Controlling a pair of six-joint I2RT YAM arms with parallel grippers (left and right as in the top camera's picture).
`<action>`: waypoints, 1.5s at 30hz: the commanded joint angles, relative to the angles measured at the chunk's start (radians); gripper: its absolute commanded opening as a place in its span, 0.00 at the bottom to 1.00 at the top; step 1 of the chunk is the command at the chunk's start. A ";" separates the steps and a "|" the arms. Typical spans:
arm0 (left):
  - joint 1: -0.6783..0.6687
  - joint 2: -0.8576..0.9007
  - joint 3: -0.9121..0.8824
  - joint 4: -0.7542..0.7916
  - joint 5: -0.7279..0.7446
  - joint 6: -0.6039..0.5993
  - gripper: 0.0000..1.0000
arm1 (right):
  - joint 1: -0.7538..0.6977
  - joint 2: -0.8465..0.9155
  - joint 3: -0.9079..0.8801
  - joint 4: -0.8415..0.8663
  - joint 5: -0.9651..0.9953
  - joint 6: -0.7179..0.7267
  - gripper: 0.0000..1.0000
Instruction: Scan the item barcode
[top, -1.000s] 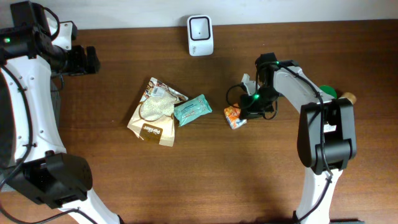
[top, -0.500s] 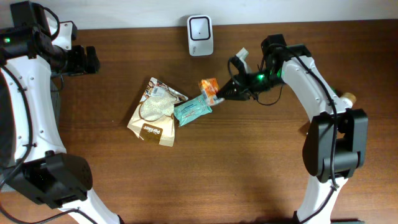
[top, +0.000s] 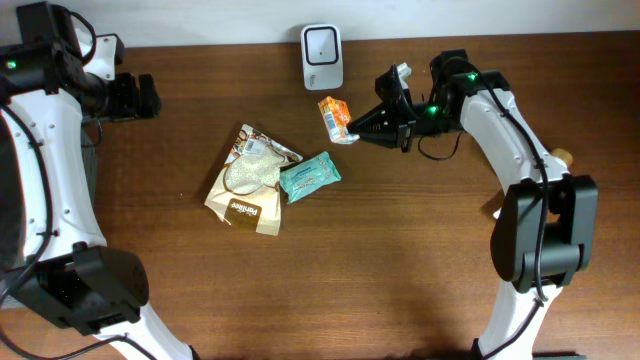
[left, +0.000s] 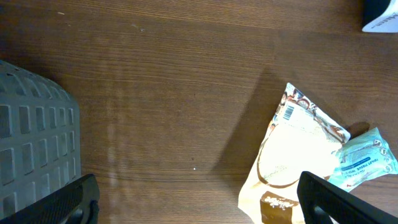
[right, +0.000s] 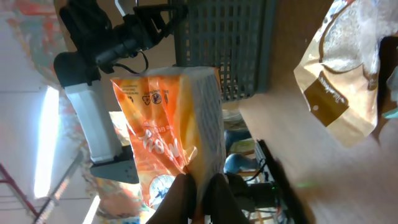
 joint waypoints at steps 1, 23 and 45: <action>0.007 -0.003 0.005 0.002 0.011 0.016 0.99 | -0.019 -0.019 0.014 0.002 -0.039 0.041 0.04; 0.007 -0.003 0.005 0.002 0.011 0.016 0.99 | -0.032 -0.019 0.015 0.074 -0.039 0.034 0.04; 0.007 -0.003 0.005 0.002 0.011 0.016 0.99 | 0.082 -0.019 0.259 -0.138 0.953 0.037 0.04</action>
